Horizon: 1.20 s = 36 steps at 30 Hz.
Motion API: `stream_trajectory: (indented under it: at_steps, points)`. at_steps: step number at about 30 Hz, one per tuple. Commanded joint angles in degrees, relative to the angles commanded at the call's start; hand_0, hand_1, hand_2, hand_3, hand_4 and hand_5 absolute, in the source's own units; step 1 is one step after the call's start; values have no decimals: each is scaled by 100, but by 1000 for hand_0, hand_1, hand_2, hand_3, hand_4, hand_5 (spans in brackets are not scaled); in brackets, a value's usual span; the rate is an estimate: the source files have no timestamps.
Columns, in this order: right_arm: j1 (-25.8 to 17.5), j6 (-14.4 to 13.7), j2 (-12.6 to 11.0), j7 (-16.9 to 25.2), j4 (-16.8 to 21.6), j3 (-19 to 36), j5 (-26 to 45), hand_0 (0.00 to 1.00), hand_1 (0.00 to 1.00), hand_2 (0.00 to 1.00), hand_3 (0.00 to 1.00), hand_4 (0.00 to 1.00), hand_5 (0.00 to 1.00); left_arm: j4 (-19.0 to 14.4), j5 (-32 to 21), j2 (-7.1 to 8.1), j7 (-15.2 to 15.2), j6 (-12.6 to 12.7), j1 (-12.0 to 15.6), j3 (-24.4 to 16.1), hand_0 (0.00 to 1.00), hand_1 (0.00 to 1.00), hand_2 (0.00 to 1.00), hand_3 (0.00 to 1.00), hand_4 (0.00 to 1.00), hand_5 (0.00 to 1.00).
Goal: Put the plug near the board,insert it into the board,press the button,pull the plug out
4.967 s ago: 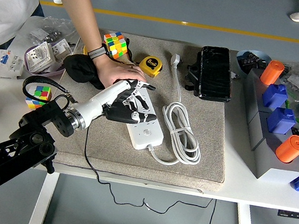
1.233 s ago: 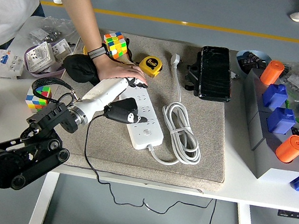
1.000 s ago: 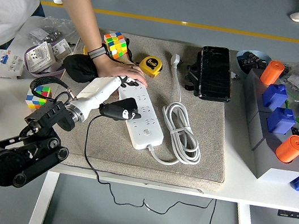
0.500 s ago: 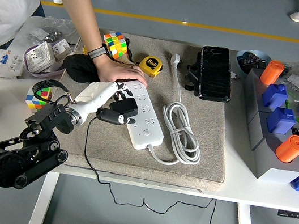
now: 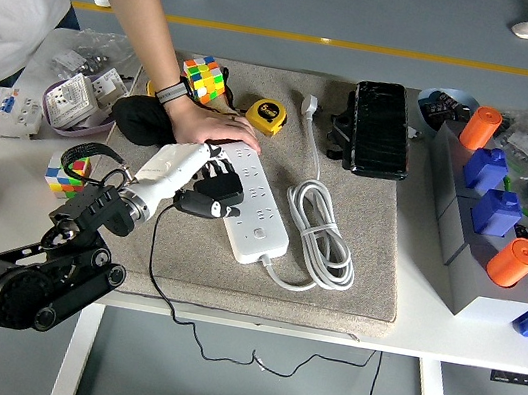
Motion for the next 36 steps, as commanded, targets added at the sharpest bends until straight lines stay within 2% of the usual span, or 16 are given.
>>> stream_trajectory:
  at_steps: [2, 3, 8, 9, 14, 15, 18, 25, 33, 36]
  points:
    - [2, -1, -2, -1, 4, 8, -9, 595, 645, 574, 491, 775, 484, 31, 22, -5, 1, 17, -18, 11, 367, 473, 538, 561, 878, 272]
    - [1, -2, -3, 0, 6, 10, -12, 595, 643, 573, 491, 775, 484, 39, 31, -7, 1, 24, -22, 14, 314, 452, 523, 547, 839, 160]
    - [-1, -8, -6, 7, 8, -3, -15, 595, 643, 573, 491, 775, 484, 78, 140, -12, 11, 60, -37, 42, 314, 452, 523, 547, 839, 160]
    - [-2, -8, -6, 7, 10, -9, -18, 595, 643, 573, 490, 774, 482, 81, 152, -11, 3, 71, -36, 48, 270, 419, 470, 555, 787, 41]
    - [-15, -15, -21, 12, 24, -22, -38, 595, 643, 573, 490, 774, 482, 49, 183, 3, -62, 143, -19, 58, 270, 419, 470, 555, 787, 41]
    - [-18, -16, -24, 13, 24, -23, -38, 595, 643, 573, 489, 774, 481, 47, 203, 3, -52, 135, -21, 60, 233, 396, 428, 543, 748, 4]
    - [-23, -19, -26, 16, 24, -31, -38, 595, 643, 573, 489, 774, 481, 44, 249, 13, -91, 190, -13, 65, 233, 396, 428, 543, 748, 4]
    - [-54, -28, -33, 28, 18, -60, -31, 594, 643, 571, 488, 772, 481, 64, 148, 36, -361, 407, 47, 87, 222, 390, 407, 538, 721, 2]
    - [-48, -27, -39, 35, 26, -98, -36, 595, 643, 569, 488, 770, 476, -125, 73, 129, -562, 510, 121, -38, 218, 377, 392, 540, 716, 2]
    - [-32, -28, -45, 34, 26, -108, -39, 595, 643, 569, 488, 770, 476, -239, 74, 174, -626, 545, 178, -216, 218, 377, 392, 540, 716, 2]
